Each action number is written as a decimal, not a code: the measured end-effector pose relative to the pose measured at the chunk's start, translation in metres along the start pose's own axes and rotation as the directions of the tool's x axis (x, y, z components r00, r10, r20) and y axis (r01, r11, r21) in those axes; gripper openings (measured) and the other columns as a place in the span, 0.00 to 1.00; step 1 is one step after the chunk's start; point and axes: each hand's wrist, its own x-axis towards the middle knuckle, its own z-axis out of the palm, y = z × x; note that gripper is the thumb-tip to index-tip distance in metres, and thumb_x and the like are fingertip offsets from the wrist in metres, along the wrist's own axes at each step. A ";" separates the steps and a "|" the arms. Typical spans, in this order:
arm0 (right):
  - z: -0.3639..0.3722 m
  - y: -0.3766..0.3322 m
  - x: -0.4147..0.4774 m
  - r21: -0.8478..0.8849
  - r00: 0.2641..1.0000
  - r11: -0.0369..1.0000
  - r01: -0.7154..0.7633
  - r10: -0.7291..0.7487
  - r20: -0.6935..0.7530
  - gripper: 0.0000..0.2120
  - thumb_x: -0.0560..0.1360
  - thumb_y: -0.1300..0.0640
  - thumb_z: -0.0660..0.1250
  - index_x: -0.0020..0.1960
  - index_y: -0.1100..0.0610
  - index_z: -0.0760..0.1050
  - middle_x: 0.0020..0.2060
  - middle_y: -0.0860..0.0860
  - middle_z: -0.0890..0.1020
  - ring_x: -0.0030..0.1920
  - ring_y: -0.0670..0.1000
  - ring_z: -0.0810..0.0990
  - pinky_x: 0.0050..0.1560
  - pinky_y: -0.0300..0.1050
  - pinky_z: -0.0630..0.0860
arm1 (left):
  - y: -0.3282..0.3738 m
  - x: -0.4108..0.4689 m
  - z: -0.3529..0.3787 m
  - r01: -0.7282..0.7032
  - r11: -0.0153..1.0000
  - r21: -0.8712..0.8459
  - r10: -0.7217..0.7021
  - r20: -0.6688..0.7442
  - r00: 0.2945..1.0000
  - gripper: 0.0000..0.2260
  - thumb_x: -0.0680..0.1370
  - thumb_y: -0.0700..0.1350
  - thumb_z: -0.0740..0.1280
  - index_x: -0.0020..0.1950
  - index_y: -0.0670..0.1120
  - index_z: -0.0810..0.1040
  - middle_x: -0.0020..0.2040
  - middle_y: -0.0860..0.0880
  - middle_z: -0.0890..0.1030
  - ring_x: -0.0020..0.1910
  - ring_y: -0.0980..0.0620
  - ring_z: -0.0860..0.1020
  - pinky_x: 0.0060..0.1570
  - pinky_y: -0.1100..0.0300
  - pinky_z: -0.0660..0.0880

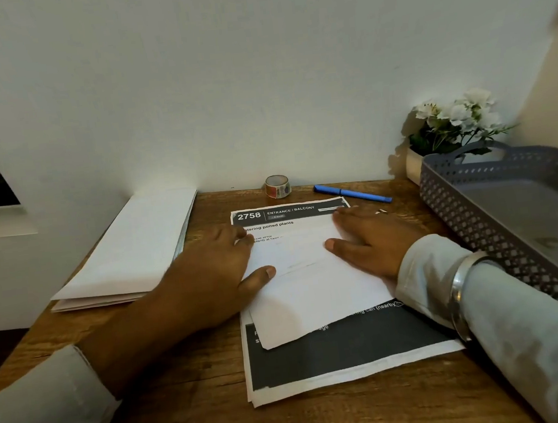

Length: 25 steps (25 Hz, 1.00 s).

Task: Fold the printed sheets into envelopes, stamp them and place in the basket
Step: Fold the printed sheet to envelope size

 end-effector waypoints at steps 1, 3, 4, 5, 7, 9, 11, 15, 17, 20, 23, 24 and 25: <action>0.001 0.001 0.000 0.021 1.000 1.000 0.009 -0.008 -0.020 0.35 0.81 0.33 0.52 0.81 0.51 0.55 0.82 0.49 0.57 0.80 0.53 0.57 0.79 0.54 0.58 | -0.003 0.002 -0.001 -0.001 1.000 -0.002 0.001 -0.041 0.999 0.42 0.73 0.73 0.40 0.78 0.51 0.63 0.78 0.50 0.63 0.75 0.50 0.61 0.73 0.53 0.64; 0.003 0.004 -0.001 0.061 0.998 0.998 0.031 -0.027 -0.052 0.35 0.80 0.33 0.54 0.81 0.51 0.57 0.81 0.48 0.58 0.80 0.52 0.58 0.79 0.52 0.58 | -0.009 0.006 0.000 0.008 0.999 -0.038 -0.010 -0.076 0.997 0.42 0.69 0.77 0.45 0.74 0.55 0.69 0.73 0.52 0.69 0.71 0.51 0.66 0.68 0.54 0.67; 0.003 0.005 -0.002 0.077 0.998 0.996 0.038 -0.034 -0.058 0.36 0.79 0.32 0.55 0.81 0.50 0.57 0.81 0.48 0.59 0.80 0.52 0.59 0.79 0.51 0.58 | -0.012 0.009 0.001 0.021 0.997 -0.076 -0.026 -0.073 0.997 0.40 0.69 0.78 0.49 0.72 0.56 0.70 0.71 0.52 0.71 0.68 0.51 0.68 0.66 0.54 0.68; 0.004 0.006 -0.002 0.095 0.998 0.995 0.042 -0.037 -0.058 0.36 0.79 0.32 0.55 0.81 0.49 0.57 0.81 0.47 0.59 0.79 0.52 0.59 0.78 0.51 0.58 | -0.013 0.011 0.000 0.038 0.991 -0.125 -0.045 -0.054 0.997 0.37 0.69 0.77 0.55 0.70 0.57 0.71 0.67 0.53 0.73 0.64 0.52 0.70 0.62 0.55 0.70; 0.006 0.006 -0.002 0.145 0.997 0.988 0.050 -0.042 -0.062 0.36 0.77 0.31 0.57 0.80 0.47 0.57 0.80 0.46 0.61 0.79 0.51 0.61 0.78 0.51 0.59 | -0.013 0.014 -0.004 0.067 0.969 -0.238 -0.073 -0.018 0.997 0.32 0.70 0.73 0.64 0.68 0.57 0.73 0.55 0.56 0.75 0.54 0.55 0.72 0.53 0.58 0.72; 0.006 0.005 -0.003 0.186 0.995 0.981 0.062 -0.046 -0.092 0.36 0.76 0.31 0.60 0.79 0.45 0.59 0.79 0.46 0.63 0.77 0.51 0.63 0.77 0.51 0.62 | -0.012 0.017 -0.009 0.085 0.935 -0.344 -0.091 0.001 0.996 0.30 0.68 0.70 0.70 0.65 0.56 0.75 0.49 0.59 0.74 0.48 0.58 0.73 0.47 0.60 0.73; 0.007 0.005 -0.002 0.203 0.990 0.976 0.081 -0.056 -0.127 0.36 0.75 0.31 0.62 0.78 0.45 0.61 0.77 0.46 0.66 0.76 0.51 0.66 0.75 0.52 0.64 | -0.012 0.019 -0.010 0.092 0.910 -0.405 -0.099 0.002 0.995 0.28 0.67 0.69 0.72 0.62 0.56 0.77 0.49 0.60 0.75 0.47 0.60 0.75 0.48 0.60 0.76; 0.007 0.006 -0.002 0.260 0.978 0.957 0.127 -0.077 -0.194 0.34 0.73 0.34 0.69 0.75 0.45 0.66 0.73 0.44 0.72 0.71 0.49 0.70 0.72 0.50 0.68 | -0.013 0.018 -0.002 0.095 0.840 -0.534 -0.111 0.003 0.994 0.23 0.67 0.64 0.76 0.57 0.59 0.75 0.54 0.61 0.76 0.51 0.59 0.76 0.53 0.57 0.79; 0.009 0.006 -0.001 0.308 0.965 0.938 0.157 -0.078 -0.252 0.34 0.71 0.37 0.73 0.73 0.46 0.68 0.69 0.44 0.73 0.68 0.48 0.72 0.69 0.48 0.70 | -0.012 0.013 0.000 0.071 0.699 -0.712 -0.144 -0.043 0.989 0.22 0.68 0.56 0.79 0.57 0.57 0.74 0.53 0.61 0.78 0.51 0.59 0.80 0.49 0.64 0.80; 0.010 0.010 0.001 0.348 0.903 0.907 0.238 -0.075 -0.423 0.29 0.70 0.45 0.77 0.68 0.50 0.75 0.62 0.45 0.76 0.61 0.46 0.73 0.66 0.48 0.72 | -0.005 0.008 -0.001 -0.060 0.543 -0.838 -0.209 -0.204 0.956 0.16 0.72 0.44 0.78 0.58 0.52 0.79 0.51 0.58 0.83 0.47 0.63 0.82 0.41 0.72 0.76; 0.009 0.014 0.002 0.350 0.785 0.861 0.370 -0.088 -0.614 0.18 0.70 0.58 0.77 0.59 0.55 0.82 0.52 0.50 0.80 0.54 0.51 0.78 0.58 0.53 0.76 | -0.003 0.007 -0.005 -0.182 0.470 -0.864 -0.256 -0.331 0.908 0.09 0.75 0.43 0.75 0.54 0.49 0.82 0.48 0.54 0.85 0.48 0.54 0.84 0.46 0.61 0.81; 0.008 0.014 0.002 0.321 0.724 0.848 0.422 -0.103 -0.682 0.13 0.70 0.60 0.75 0.54 0.56 0.83 0.49 0.51 0.81 0.52 0.52 0.79 0.55 0.53 0.76 | -0.004 0.007 -0.005 -0.225 0.468 -0.854 -0.250 -0.372 0.894 0.07 0.75 0.42 0.75 0.52 0.48 0.82 0.47 0.53 0.85 0.47 0.53 0.84 0.47 0.59 0.81; 0.006 0.014 0.002 0.296 0.676 0.837 0.459 -0.113 -0.728 0.10 0.70 0.62 0.73 0.51 0.56 0.83 0.46 0.51 0.81 0.50 0.52 0.79 0.52 0.53 0.76 | -0.005 0.007 -0.004 -0.257 0.488 -0.834 -0.227 -0.405 0.886 0.06 0.75 0.40 0.74 0.50 0.48 0.82 0.47 0.53 0.85 0.48 0.52 0.83 0.48 0.58 0.81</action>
